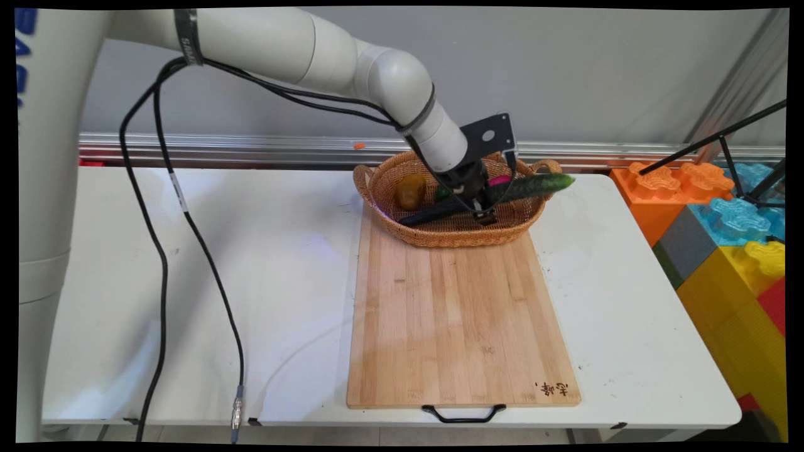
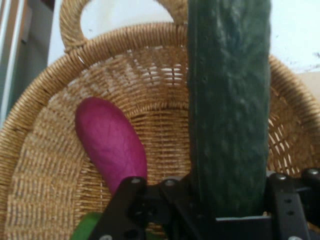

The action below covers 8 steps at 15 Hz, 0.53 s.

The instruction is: Place the picked object on the cutting board

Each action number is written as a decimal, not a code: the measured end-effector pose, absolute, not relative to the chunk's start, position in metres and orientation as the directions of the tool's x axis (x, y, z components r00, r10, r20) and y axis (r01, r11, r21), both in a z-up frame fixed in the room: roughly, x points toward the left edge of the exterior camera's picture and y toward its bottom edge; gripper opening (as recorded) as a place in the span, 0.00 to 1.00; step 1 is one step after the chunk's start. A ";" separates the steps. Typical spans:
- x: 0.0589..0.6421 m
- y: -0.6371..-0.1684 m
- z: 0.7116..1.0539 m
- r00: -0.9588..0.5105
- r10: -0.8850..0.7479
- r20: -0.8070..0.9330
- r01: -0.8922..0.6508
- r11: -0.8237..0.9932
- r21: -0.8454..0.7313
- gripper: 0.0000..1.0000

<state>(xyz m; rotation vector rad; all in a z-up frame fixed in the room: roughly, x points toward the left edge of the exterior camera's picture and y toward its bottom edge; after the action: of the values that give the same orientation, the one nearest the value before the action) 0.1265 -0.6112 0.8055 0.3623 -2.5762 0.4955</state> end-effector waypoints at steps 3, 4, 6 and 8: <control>0.121 -0.603 0.826 -0.847 -0.141 0.512 -0.337 0.887 -0.314 0.00; 0.120 -0.601 0.832 -0.848 -0.135 0.512 -0.337 0.884 -0.325 0.00; 0.113 -0.590 0.850 -0.854 -0.111 0.509 -0.331 0.870 -0.366 0.00; 0.105 -0.578 0.864 -0.861 -0.087 0.501 -0.316 0.864 -0.393 0.00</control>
<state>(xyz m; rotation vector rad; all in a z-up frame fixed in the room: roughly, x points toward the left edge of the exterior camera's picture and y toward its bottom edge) 0.1054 -0.5779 0.8643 0.2951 -2.5580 0.6506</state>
